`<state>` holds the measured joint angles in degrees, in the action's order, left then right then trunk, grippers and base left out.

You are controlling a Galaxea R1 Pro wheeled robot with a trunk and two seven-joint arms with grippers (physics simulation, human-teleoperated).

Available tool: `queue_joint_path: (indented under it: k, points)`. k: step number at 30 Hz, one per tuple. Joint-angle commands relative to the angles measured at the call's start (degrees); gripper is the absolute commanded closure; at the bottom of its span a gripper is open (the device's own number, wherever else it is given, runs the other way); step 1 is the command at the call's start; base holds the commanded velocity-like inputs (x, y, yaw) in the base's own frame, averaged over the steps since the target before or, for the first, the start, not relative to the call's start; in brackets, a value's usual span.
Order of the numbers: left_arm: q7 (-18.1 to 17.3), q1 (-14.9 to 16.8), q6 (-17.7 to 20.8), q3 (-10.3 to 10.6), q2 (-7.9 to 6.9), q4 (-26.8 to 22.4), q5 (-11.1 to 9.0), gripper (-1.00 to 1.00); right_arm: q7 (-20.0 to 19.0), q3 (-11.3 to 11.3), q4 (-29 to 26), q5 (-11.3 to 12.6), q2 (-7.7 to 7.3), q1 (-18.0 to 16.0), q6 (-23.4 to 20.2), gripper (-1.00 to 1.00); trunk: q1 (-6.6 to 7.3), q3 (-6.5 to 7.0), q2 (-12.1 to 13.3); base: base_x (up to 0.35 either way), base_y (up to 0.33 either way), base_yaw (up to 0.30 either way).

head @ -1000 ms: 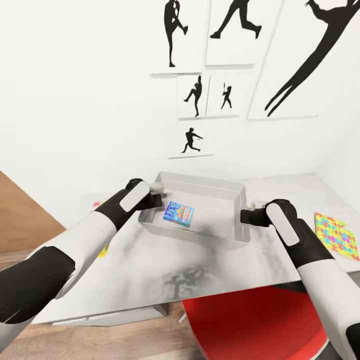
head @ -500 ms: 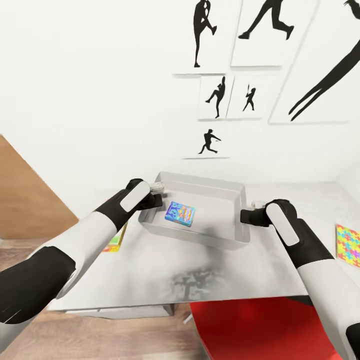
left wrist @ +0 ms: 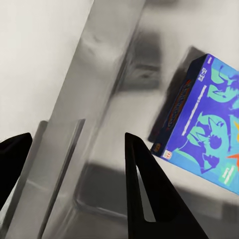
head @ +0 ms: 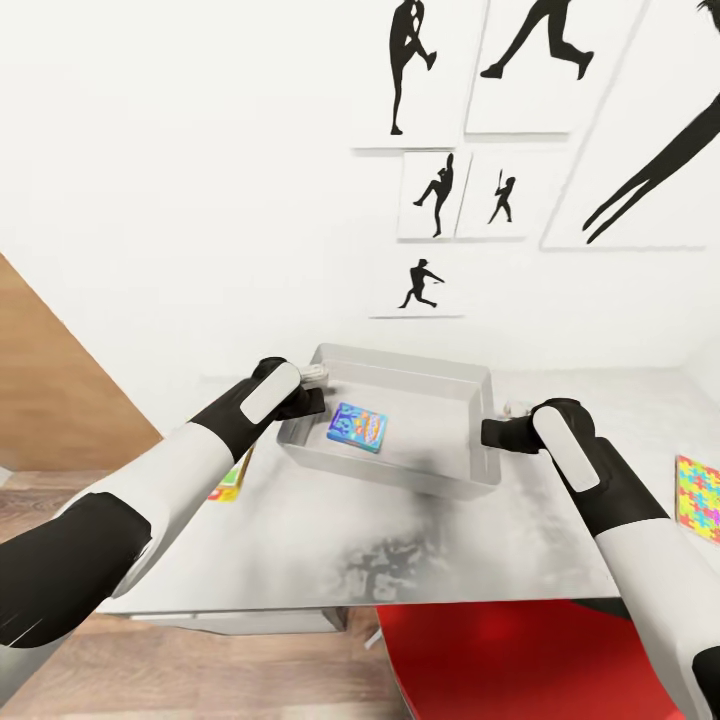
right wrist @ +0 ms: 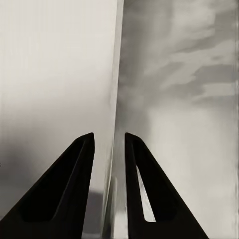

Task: Put all the toys in the child's room - the three board games (two on the bed and one on the table), the two jigsaw puzzles on the table, and the tennis ball on the table - inside the toy box on the table in the child's room.

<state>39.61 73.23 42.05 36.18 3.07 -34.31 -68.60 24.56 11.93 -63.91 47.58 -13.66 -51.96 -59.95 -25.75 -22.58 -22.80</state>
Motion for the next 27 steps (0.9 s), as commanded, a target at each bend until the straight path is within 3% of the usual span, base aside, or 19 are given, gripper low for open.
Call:
queue_joint_path:
  k: [1, 14, 27]
  points:
    - [0.49, 0.07, -0.29, 0.21, 0.0, -0.05, -1.31, 1.0, 0.4, 0.11, -0.08, 2.17, -0.05, -0.07, -0.05, 1.0, -0.03, -0.1, -0.12, 0.0, -0.073, 0.001]
    - [0.47, 0.07, -0.27, 0.21, 0.01, -0.05, -1.36, 1.0, 0.4, 0.27, -0.08, 2.0, 0.01, -0.07, -0.05, 1.0, -0.03, -0.1, -0.12, 0.0, -0.014, 0.192]
    - [0.47, 0.07, -0.28, 0.3, 0.25, -0.05, -1.36, 1.0, 0.38, 0.05, -0.15, 1.98, -0.05, -0.07, -0.05, 1.0, -0.03, -0.1, -0.12, 0.0, -0.117, 0.024]
